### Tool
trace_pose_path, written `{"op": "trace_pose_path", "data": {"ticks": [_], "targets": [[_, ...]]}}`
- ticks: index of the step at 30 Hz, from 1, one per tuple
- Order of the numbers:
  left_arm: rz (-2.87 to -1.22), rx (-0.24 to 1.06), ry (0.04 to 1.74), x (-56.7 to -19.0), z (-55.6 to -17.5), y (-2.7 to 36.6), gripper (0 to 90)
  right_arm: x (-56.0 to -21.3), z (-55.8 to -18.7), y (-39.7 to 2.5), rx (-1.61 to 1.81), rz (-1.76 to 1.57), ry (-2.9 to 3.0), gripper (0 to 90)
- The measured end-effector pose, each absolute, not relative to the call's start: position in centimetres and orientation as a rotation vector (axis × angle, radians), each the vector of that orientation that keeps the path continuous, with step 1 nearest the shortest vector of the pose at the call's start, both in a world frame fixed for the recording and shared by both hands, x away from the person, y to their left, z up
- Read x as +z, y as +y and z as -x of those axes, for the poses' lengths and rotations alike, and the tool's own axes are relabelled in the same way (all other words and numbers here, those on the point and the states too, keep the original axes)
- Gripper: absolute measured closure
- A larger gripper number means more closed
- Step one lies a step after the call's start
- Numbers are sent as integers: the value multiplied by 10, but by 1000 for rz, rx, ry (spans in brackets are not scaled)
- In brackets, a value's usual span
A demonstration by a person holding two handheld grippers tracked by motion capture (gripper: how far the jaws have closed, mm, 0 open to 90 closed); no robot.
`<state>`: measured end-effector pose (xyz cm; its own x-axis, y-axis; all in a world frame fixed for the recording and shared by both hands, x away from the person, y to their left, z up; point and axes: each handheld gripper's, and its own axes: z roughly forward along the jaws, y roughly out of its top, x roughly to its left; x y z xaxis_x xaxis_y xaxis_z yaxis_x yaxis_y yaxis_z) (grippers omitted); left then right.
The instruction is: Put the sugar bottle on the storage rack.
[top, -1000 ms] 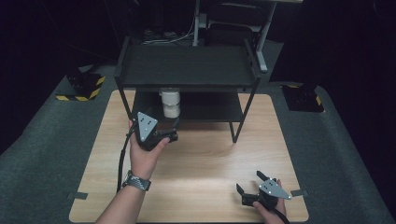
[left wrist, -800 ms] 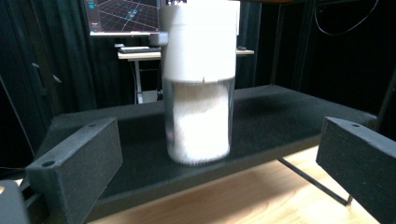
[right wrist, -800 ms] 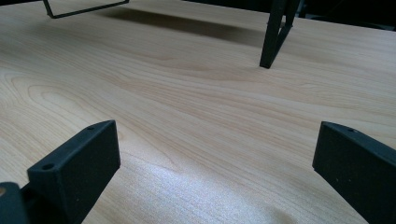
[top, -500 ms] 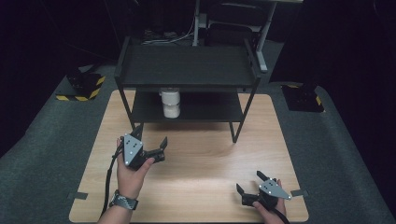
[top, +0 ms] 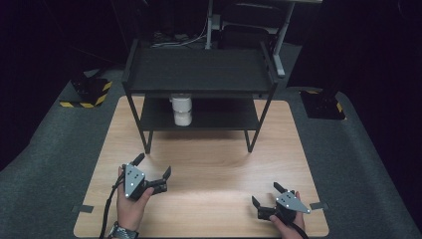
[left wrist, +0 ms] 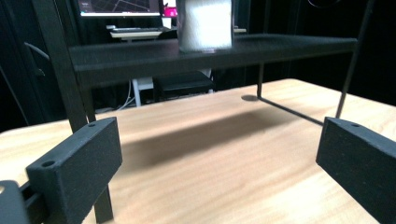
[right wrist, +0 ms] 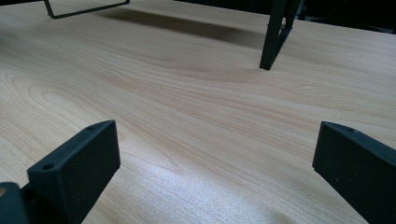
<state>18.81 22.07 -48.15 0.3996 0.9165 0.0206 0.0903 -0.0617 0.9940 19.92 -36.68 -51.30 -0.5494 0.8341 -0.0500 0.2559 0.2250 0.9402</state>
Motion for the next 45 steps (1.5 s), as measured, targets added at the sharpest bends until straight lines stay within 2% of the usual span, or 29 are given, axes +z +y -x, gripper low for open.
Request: {"op": "trace_pose_path", "data": {"ticks": [23,40,45], "targets": [[-1594,823,1046,-520,-170,229,5,-515,-197,-366,1325,-1000,1920,7],[-1708,812,1019,-520,-174,219,5,-515,-202,-371,1355,-970,1952,7],[-1683,784,1014,-522,-172,224,5,-515,-201,-369,1352,-966,1947,7]]}}
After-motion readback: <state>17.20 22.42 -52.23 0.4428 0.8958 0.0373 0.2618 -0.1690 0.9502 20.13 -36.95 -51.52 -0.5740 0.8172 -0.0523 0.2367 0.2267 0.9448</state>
